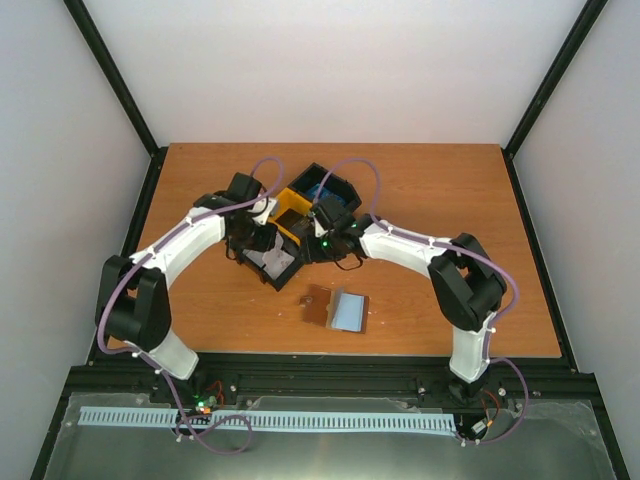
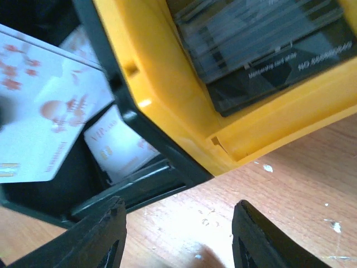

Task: Put the credit cards into the card holder
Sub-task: Pick up the credit card from the storage box.

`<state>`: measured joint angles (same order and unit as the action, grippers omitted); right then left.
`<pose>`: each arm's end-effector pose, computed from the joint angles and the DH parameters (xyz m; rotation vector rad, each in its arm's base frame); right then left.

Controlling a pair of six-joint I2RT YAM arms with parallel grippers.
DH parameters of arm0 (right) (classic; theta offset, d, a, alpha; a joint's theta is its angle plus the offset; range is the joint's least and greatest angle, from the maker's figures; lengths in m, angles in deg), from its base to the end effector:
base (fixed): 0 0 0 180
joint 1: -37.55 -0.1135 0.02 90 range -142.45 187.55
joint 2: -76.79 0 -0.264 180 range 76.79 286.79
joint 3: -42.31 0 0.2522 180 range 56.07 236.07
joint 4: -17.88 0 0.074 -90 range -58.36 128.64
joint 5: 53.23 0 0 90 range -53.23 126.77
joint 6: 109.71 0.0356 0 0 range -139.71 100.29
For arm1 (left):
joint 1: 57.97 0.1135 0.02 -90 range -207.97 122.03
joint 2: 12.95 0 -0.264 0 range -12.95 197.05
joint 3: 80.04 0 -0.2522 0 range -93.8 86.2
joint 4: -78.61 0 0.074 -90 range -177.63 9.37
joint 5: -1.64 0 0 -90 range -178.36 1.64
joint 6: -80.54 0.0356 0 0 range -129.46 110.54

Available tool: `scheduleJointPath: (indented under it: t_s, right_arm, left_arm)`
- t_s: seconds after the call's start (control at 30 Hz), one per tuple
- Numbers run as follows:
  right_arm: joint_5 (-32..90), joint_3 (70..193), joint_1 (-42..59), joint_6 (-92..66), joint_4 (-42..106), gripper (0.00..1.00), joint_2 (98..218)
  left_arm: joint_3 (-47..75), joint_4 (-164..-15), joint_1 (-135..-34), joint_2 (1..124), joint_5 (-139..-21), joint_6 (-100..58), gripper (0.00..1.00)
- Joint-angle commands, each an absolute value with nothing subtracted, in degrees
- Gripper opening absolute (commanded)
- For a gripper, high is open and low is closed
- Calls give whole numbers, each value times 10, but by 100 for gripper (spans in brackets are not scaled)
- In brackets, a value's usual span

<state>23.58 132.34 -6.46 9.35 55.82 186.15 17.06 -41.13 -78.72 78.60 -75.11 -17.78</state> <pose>0.2851 0.2867 0.1877 -0.4461 2.6890 0.7293 0.2922 -0.1194 0.2381 0.3645 2.7864 -0.4471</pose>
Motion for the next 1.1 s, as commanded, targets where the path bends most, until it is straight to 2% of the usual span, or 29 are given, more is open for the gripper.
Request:
scheduleJointPath:
  t_s: [0.0,0.17,0.4,0.7,0.8,0.97,1.07]
  right_arm:
    - [252,1332,-63,107,552,53,1812]
    - [174,1320,-51,117,503,58,1788]
    - [41,1288,-32,158,379,72,1752]
    - [-74,1274,-10,267,228,75,1715]
    - [-83,1277,-10,288,215,71,1713]
    - [-96,1266,-9,330,159,57,1697]
    - [-98,1260,-8,345,138,38,1688]
  left_arm:
    - [164,-434,-788,756,-744,-170,1]
    - [161,-452,-771,729,-699,-172,1]
    - [159,-499,-708,664,-545,-223,1]
    - [176,-574,-656,603,-327,-339,1]
    - [179,-604,-654,590,-280,-373,1]
    - [181,-638,-651,570,-247,-411,1]
    - [187,-649,-650,564,-239,-423,1]
